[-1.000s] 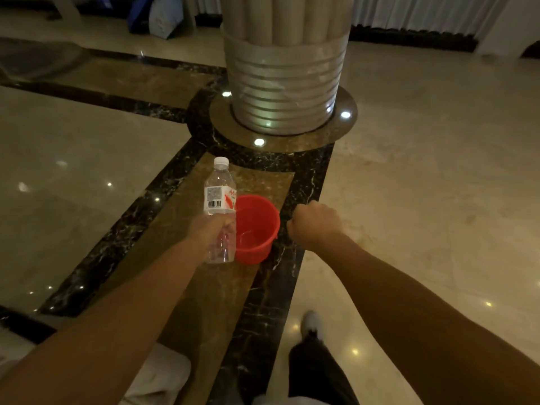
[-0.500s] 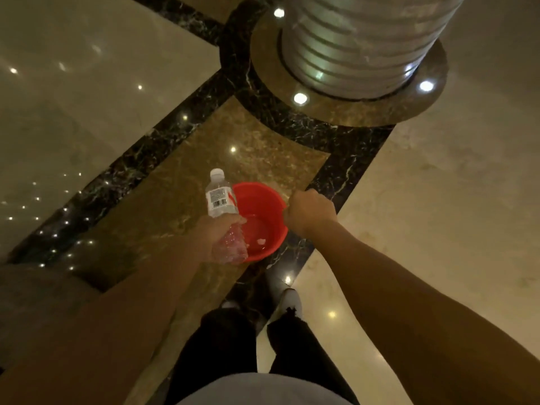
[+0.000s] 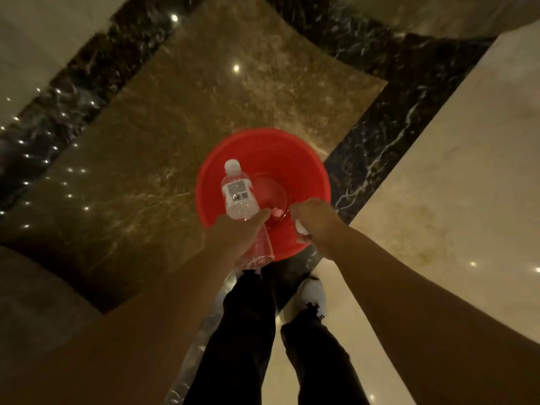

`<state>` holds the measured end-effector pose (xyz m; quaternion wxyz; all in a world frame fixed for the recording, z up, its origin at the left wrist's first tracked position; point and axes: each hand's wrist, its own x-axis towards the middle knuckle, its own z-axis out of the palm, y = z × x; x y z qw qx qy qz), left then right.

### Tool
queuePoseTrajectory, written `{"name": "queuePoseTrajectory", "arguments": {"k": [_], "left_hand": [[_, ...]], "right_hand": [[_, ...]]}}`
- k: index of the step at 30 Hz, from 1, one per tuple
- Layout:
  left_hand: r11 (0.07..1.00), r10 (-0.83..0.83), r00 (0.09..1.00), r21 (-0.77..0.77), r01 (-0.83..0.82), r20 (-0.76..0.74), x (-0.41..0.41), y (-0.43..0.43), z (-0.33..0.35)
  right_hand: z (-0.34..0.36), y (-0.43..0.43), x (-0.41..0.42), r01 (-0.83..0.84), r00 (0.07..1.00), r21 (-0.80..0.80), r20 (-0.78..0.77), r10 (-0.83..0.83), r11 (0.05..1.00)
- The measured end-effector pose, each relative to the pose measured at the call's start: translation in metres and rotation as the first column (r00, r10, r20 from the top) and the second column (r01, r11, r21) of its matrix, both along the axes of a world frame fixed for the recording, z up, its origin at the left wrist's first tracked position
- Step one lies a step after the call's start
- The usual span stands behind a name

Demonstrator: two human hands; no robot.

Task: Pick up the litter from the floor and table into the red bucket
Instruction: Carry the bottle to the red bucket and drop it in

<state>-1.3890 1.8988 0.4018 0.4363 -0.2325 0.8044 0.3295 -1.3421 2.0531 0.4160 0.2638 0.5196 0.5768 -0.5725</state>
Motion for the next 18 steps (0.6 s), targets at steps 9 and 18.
{"name": "queuePoseTrajectory", "arguments": {"k": [9,18], "left_hand": [[0.999,-0.015,0.996,0.051,0.010,0.089,-0.032,0.013,-0.234],[0.963,0.185,0.970,0.167,-0.211,0.160,-0.024,0.023,-0.377]], "right_hand": [[-0.242,-0.021,-0.001,-0.477,0.879,0.199,0.115,0.463,0.856],[-0.376,-0.030,-0.001,-0.645,0.765,0.175,0.141,0.629,0.744]]}}
